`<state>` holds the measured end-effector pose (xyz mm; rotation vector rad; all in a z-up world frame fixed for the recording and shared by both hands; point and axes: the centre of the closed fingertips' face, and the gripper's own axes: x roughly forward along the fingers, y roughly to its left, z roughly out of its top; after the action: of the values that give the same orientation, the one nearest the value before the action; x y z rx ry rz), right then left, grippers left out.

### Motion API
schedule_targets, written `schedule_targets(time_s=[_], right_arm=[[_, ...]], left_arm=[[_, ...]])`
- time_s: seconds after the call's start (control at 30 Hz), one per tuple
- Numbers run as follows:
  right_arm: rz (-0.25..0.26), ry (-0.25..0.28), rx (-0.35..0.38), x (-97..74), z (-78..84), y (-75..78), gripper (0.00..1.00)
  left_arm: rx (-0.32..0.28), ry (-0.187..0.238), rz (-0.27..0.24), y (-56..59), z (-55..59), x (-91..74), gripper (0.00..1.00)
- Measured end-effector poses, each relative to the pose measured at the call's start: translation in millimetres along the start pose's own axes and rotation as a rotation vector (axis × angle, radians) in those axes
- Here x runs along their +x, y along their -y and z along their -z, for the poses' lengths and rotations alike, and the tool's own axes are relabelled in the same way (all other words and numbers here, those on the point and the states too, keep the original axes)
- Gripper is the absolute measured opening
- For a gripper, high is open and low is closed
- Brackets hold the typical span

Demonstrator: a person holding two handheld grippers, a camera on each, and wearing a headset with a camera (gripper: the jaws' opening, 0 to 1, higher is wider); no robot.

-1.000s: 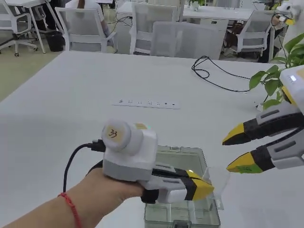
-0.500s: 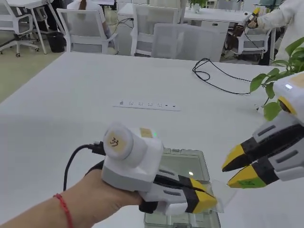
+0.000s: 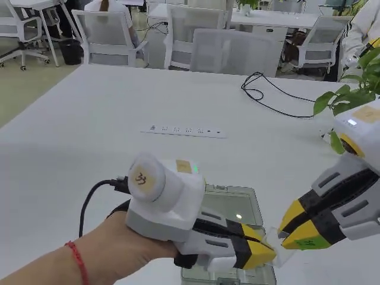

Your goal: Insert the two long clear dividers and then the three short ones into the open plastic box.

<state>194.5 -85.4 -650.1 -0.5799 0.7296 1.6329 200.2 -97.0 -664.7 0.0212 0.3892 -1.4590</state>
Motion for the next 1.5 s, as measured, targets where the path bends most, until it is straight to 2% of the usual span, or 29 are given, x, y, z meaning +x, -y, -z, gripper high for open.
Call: schedule_targets(time_s=[0.2, 0.63, 1.5], right_arm=[[-0.001, -0.001, -0.007, 0.7, -1.1, 1.1, 0.03], [0.003, 0.001, -0.019, 2.4, -0.8, 0.7, 0.03], [0.009, 0.0, -0.024, 6.8, -5.2, -3.1, 0.03]], left_arm=[[0.008, 0.002, 0.001, 0.8, -0.2, -0.5, 0.0], [0.021, 0.005, -0.006, 1.3, 1.4, -1.1, 0.0], [0.005, 0.02, -0.02, -0.4, 0.3, -4.1, 0.0]])
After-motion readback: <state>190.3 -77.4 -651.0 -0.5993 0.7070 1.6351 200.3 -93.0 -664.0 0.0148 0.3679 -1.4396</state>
